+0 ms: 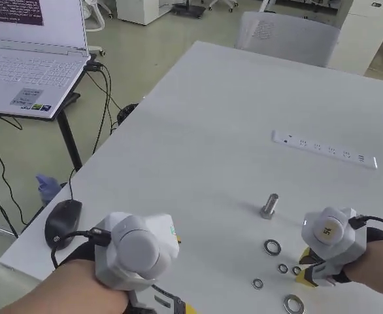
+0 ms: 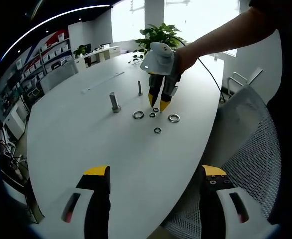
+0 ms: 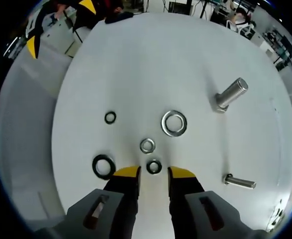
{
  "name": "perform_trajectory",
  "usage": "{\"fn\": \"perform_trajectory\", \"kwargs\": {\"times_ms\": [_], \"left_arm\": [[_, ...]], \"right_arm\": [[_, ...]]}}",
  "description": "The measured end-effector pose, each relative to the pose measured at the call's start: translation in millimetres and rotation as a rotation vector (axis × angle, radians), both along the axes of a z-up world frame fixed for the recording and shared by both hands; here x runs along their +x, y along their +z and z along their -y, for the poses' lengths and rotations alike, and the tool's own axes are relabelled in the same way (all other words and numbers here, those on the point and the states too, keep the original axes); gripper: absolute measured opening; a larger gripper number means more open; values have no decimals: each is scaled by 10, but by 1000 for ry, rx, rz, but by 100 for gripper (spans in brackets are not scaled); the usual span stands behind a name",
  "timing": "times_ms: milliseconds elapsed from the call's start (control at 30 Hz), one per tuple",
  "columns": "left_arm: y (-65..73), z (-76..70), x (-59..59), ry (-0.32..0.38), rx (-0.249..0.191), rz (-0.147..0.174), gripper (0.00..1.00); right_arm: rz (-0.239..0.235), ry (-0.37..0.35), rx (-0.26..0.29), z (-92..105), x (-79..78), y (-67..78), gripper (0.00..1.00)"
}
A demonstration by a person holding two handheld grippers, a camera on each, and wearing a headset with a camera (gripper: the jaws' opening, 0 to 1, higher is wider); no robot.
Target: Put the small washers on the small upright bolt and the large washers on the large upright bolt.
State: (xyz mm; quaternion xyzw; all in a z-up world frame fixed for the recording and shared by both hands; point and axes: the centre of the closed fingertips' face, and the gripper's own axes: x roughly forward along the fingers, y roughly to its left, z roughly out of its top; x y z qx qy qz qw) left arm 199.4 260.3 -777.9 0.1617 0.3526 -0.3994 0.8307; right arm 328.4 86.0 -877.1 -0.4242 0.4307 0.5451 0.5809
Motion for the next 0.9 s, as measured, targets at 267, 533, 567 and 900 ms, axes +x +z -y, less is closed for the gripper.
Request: {"fn": "perform_trajectory", "kwargs": {"times_ms": [267, 533, 567, 900], "left_arm": [[-23, 13, -2, 0, -3, -3, 71], [-32, -1, -8, 0, -1, -4, 69], [-35, -8, -9, 1, 0, -4, 69], [-47, -44, -20, 10, 6, -8, 67]], "right_arm": [[-10, 1, -16, -5, -24, -4, 19], [-17, -6, -66, -19, -1, 0, 15], [-15, -4, -72, -17, -1, -1, 15], [-12, -4, -91, -3, 18, -7, 13]]}}
